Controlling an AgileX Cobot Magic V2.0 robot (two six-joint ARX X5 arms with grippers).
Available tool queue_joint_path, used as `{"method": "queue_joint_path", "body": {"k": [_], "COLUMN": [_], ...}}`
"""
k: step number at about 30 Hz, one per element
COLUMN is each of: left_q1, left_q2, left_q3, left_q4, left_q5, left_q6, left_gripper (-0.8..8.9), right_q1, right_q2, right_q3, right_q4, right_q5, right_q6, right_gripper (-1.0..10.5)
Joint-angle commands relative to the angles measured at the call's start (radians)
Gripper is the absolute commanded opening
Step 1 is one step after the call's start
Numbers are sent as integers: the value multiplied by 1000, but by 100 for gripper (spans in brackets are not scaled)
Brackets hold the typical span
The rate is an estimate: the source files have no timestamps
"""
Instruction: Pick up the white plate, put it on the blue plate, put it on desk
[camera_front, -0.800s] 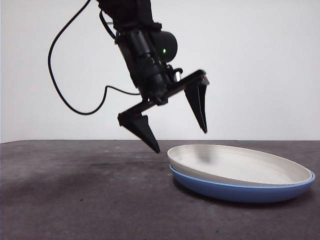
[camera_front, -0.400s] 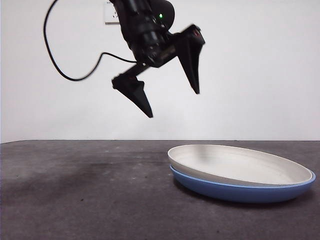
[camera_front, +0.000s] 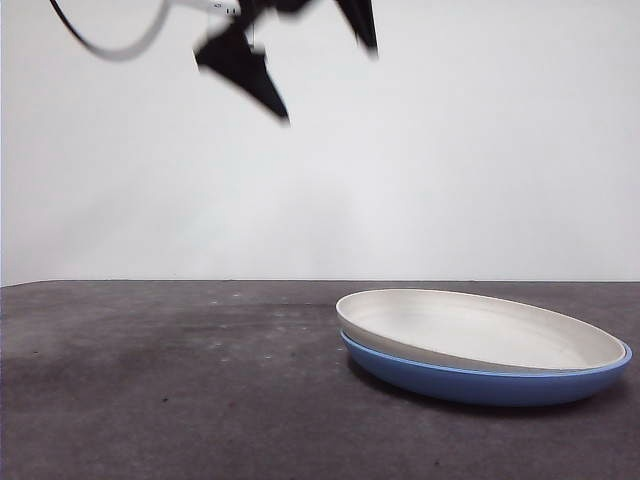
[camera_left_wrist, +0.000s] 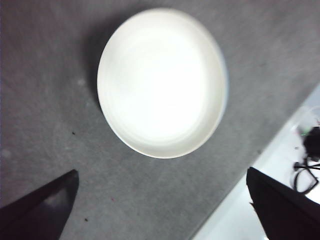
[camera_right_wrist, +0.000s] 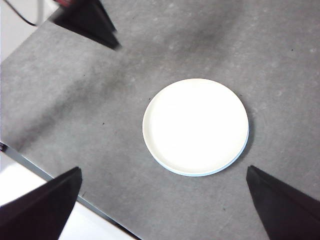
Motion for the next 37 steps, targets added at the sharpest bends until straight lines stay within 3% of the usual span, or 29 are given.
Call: {"method": "queue_joint_path", "body": {"k": [1, 7, 14, 23, 29, 37], "left_q1": [-4, 0, 8, 8, 8, 8], "left_q2": [-89, -352, -718, -1085, -1222, -1268], "left_q3": [-30, -244, -557, -808, -897, -915], "left_q4": [-36, -30, 92, 188, 234, 235], "left_q5": [3, 3, 3, 3, 3, 3], "left_q6": [39, 74, 75, 75, 79, 82], "left_gripper": [688, 688, 688, 688, 688, 688], "right_q1": [3, 3, 3, 3, 3, 2], "right_q2": [4, 4, 11, 25, 25, 116], "right_q3": [20, 19, 19, -58, -192, -349], "right_q4": [6, 5, -2, -23, 50, 198], "right_q5": [2, 9, 9, 8, -1, -2], "right_q6": [56, 93, 112, 125, 166, 217], "right_gripper": [539, 539, 539, 539, 539, 539]}}
